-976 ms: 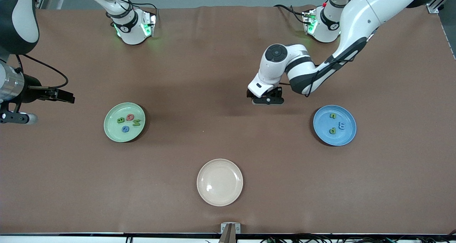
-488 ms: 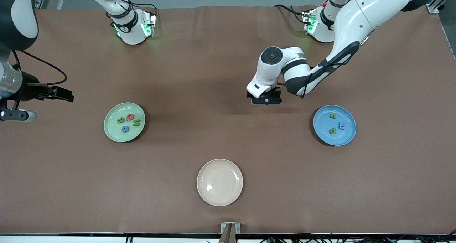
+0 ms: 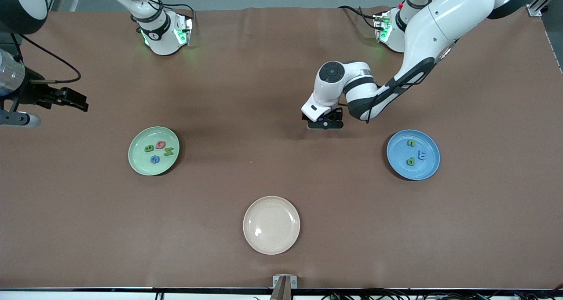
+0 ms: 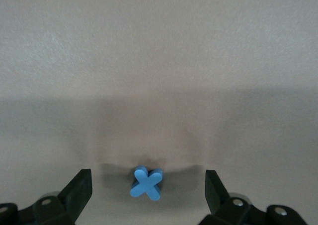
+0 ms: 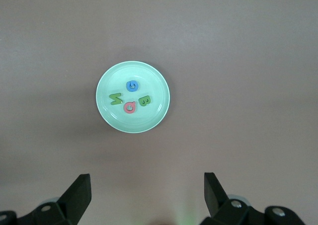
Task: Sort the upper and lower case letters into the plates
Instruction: 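Move the left gripper over the blue x and lower it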
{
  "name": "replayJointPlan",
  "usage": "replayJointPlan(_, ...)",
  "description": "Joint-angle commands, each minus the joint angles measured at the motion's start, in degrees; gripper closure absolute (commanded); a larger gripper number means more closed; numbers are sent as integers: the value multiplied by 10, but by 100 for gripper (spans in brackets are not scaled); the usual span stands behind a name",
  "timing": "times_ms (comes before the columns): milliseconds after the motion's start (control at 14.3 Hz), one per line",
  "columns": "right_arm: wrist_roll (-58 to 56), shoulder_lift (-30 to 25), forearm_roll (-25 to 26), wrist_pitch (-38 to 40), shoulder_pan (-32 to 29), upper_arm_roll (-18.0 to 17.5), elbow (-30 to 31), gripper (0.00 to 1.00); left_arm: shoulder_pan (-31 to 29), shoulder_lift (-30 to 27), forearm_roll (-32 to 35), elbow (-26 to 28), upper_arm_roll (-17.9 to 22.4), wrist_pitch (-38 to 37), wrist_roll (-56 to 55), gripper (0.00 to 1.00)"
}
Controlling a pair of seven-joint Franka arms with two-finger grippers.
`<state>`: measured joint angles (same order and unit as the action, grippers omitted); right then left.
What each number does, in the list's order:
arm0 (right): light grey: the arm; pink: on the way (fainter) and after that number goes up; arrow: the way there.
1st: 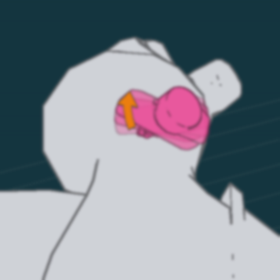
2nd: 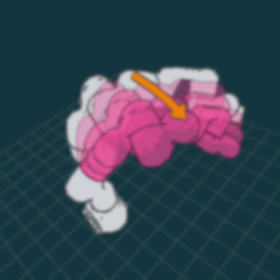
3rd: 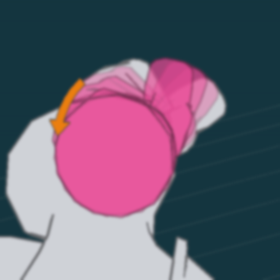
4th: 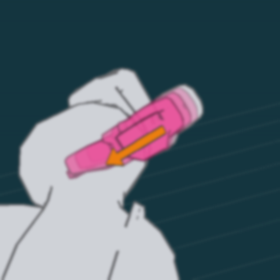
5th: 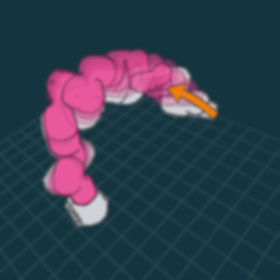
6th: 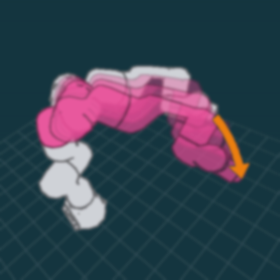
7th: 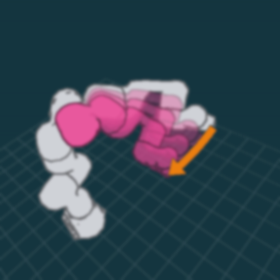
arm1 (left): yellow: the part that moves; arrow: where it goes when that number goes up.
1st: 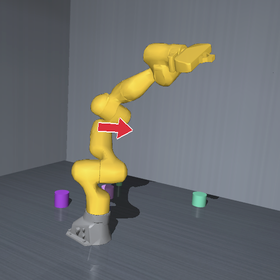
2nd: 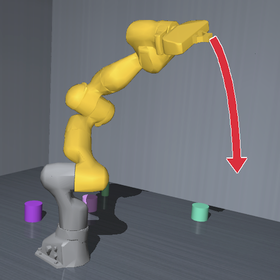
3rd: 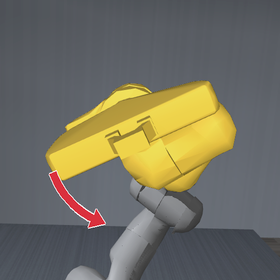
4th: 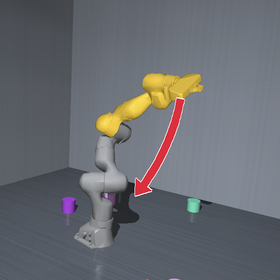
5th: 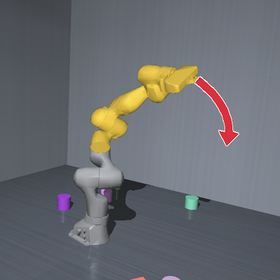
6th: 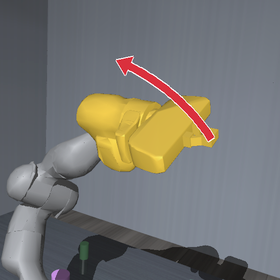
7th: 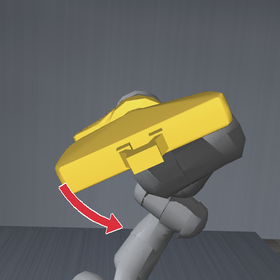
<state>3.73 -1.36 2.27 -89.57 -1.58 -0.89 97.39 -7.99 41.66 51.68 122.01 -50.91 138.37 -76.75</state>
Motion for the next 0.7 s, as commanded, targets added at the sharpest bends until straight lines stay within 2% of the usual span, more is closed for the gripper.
replayJointPlan(0,-8,-49,-10,-19,8,10,54,0,6,2,15,-1,6,8,-15,1)
replayJointPlan(209,-7,-73,-10,-31,17,10,78,0,11,7,15,-1,7,9,-21,8)
replayJointPlan(348,-7,-91,-10,-42,24,12,97,0,11,7,15,-1,7,8,-22,24)
replayJointPlan(627,-7,-97,-10,-36,19,12,94,0,10,6,15,2,8,8,-22,56)
